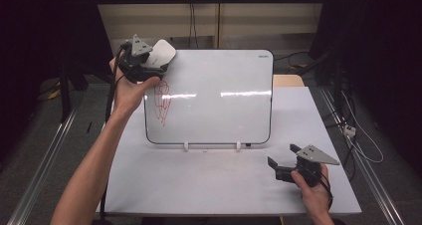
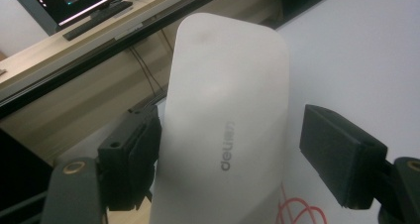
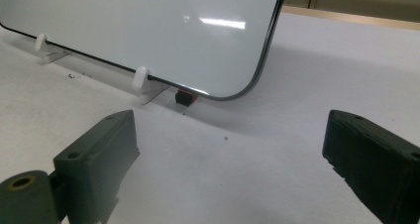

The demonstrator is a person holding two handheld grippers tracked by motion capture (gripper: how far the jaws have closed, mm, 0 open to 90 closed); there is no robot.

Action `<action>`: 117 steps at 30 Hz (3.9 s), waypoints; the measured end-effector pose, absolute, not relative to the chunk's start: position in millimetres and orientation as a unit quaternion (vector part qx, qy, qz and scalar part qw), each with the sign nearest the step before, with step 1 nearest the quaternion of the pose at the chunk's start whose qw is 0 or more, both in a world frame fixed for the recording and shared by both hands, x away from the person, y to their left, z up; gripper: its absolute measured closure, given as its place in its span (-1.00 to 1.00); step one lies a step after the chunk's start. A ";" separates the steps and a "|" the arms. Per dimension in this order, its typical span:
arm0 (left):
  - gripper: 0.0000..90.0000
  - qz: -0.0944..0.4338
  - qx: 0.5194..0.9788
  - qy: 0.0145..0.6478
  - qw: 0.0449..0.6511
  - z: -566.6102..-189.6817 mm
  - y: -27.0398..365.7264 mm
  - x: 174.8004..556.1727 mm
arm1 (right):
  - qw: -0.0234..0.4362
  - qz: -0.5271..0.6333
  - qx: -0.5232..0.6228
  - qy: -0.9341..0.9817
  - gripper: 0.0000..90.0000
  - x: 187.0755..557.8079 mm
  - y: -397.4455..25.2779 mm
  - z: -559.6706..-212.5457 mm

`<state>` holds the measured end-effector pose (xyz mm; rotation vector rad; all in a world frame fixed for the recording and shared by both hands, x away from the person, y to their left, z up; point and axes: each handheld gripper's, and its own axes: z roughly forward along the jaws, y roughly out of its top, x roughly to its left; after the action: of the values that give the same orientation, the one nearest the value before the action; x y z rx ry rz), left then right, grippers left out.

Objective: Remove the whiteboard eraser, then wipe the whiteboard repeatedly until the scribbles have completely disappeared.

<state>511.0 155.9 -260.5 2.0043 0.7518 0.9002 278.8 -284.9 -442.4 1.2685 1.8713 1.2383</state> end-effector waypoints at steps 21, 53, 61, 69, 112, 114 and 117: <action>-0.38 0.384 0.794 0.308 0.358 -269.9 144.9 519.2 | 0.278 0.461 0.472 0.698 -0.85 278.8 -284.3 -442.4; -0.33 0.318 0.789 0.328 0.411 -263.7 164.0 523.7 | 0.278 0.461 0.472 0.698 -0.85 279.5 -284.1 -442.6; -0.32 0.312 0.778 0.328 0.436 -260.6 167.9 518.2 | 0.277 0.460 0.474 0.698 -0.85 279.5 -284.7 -442.7; -0.32 0.323 0.778 0.313 0.439 -254.9 168.3 507.2 | 0.277 0.461 0.473 0.698 -0.85 280.0 -283.6 -442.5; -0.31 0.334 0.773 0.302 0.447 -283.8 172.1 457.1 | 0.274 0.459 0.472 0.701 -0.84 284.1 -278.8 -443.3; -0.31 0.339 0.775 0.302 0.439 -284.8 171.2 461.8 | 0.274 0.459 0.471 0.701 -0.84 284.2 -278.9 -443.4; -0.31 0.345 0.779 0.301 0.429 -285.0 170.9 468.6 | 0.272 0.460 0.471 0.702 -0.84 284.3 -279.8 -443.9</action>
<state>468.6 170.9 -285.0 1.9450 0.7506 0.8604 284.3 -279.8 -443.9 1.2678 1.8883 1.2391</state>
